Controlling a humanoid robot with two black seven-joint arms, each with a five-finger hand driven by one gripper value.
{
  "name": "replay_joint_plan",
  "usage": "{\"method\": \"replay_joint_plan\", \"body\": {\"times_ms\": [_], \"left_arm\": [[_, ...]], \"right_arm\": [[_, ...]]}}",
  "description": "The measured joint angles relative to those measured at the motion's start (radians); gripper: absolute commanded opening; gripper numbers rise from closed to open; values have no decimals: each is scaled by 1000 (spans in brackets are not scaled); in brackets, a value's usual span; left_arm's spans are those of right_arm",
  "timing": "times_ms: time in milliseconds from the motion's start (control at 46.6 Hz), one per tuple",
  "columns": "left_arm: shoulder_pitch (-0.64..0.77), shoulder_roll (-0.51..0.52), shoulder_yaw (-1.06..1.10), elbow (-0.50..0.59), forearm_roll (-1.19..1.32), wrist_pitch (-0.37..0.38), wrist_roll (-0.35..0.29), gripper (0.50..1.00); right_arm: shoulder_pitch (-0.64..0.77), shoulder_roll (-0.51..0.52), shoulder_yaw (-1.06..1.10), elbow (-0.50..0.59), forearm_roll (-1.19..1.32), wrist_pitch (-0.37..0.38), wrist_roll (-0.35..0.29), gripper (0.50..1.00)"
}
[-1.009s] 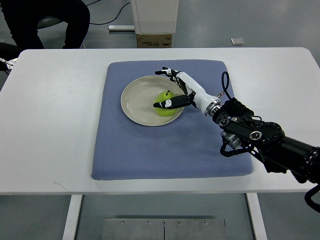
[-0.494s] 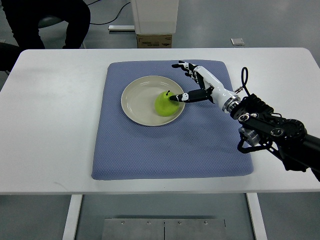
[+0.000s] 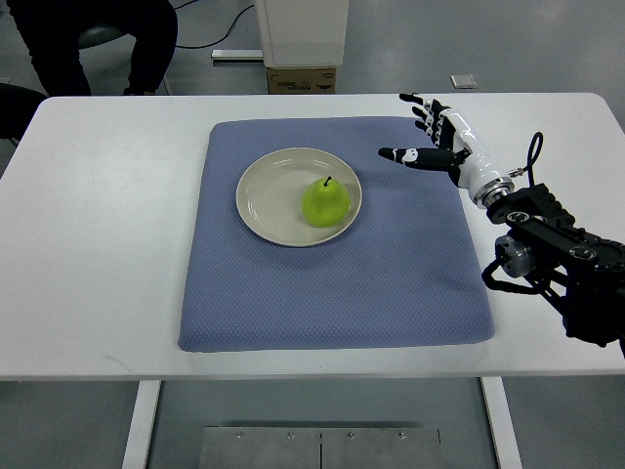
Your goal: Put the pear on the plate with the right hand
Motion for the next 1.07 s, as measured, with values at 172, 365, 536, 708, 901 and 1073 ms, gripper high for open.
{"method": "replay_joint_plan", "body": {"times_ms": [172, 365, 536, 708, 901, 1073], "left_arm": [[0, 0, 0, 0, 0, 0, 0, 1000], [0, 0, 0, 0, 0, 0, 0, 1000], [0, 0, 0, 0, 0, 0, 0, 1000], [0, 0, 0, 0, 0, 0, 0, 1000], [0, 0, 0, 0, 0, 0, 0, 1000], [0, 0, 0, 0, 0, 0, 0, 1000]], "right_arm": [[-5, 7, 122, -65, 30, -3, -50, 1000], [-7, 64, 315, -116, 30, -11, -134, 1000], [-12, 103, 415, -123, 30, -39, -161, 1000], [-33, 133, 459, -123, 29, -53, -155, 1000], [-45, 173, 557, -118, 29, -53, -153, 1000], [-55, 182, 615, -115, 29, -53, -154, 1000]]}}
